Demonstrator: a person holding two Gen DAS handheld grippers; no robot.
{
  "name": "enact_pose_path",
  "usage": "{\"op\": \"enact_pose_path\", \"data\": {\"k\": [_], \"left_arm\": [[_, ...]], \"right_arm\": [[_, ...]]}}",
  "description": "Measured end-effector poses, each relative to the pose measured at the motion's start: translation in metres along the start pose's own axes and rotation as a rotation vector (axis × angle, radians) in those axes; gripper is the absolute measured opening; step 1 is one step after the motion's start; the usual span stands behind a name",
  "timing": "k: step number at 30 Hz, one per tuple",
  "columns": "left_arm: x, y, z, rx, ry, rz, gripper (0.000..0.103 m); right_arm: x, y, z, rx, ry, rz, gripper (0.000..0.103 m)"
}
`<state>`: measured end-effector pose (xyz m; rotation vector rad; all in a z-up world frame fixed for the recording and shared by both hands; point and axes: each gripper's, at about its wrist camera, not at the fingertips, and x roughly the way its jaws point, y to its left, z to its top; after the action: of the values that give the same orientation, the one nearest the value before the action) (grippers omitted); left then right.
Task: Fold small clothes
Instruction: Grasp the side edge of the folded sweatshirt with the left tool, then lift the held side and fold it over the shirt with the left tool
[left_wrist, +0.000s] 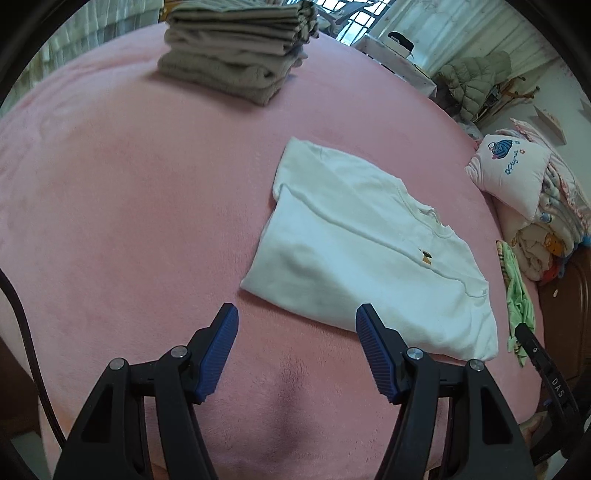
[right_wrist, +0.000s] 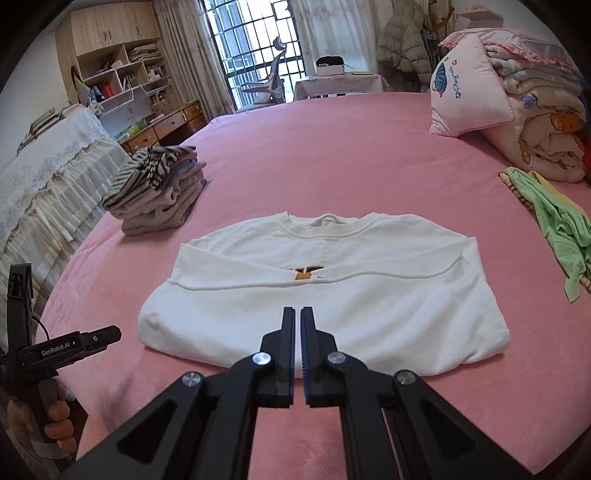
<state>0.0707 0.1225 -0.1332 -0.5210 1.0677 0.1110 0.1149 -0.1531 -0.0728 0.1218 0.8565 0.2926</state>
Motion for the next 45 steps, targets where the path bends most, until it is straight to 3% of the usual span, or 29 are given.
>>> {"op": "enact_pose_path", "data": {"k": [14,20,30,34,36,38,40,45], "left_arm": [[0.070,0.027,-0.021,-0.184,0.095,-0.198,0.064],[0.092,0.034,-0.018,-0.269,0.094,-0.300,0.064],[0.117,0.035,-0.006,-0.380,0.084,-0.408,0.064],[0.124,0.027,0.000,-0.386,0.075,-0.399,0.064],[0.125,0.025,0.002,-0.384,0.068,-0.379,0.058],[0.129,0.026,0.003,-0.379,0.069,-0.359,0.031],[0.133,0.028,0.004,-0.386,0.080,-0.357,0.021],[0.132,0.022,0.007,-0.366,0.064,-0.340,0.019]], "right_arm": [[0.038,0.027,-0.029,-0.090,0.026,0.006,0.003],[0.054,0.030,-0.032,-0.095,0.046,0.017,0.003],[0.075,0.028,-0.032,-0.087,0.068,0.015,0.003],[0.082,0.025,-0.033,-0.081,0.070,0.005,0.003],[0.085,0.025,-0.034,-0.090,0.066,-0.007,0.003],[0.089,0.025,-0.036,-0.096,0.069,-0.021,0.003],[0.092,0.024,-0.039,-0.099,0.072,-0.033,0.003],[0.089,0.020,-0.043,-0.095,0.050,-0.060,0.003]]}}
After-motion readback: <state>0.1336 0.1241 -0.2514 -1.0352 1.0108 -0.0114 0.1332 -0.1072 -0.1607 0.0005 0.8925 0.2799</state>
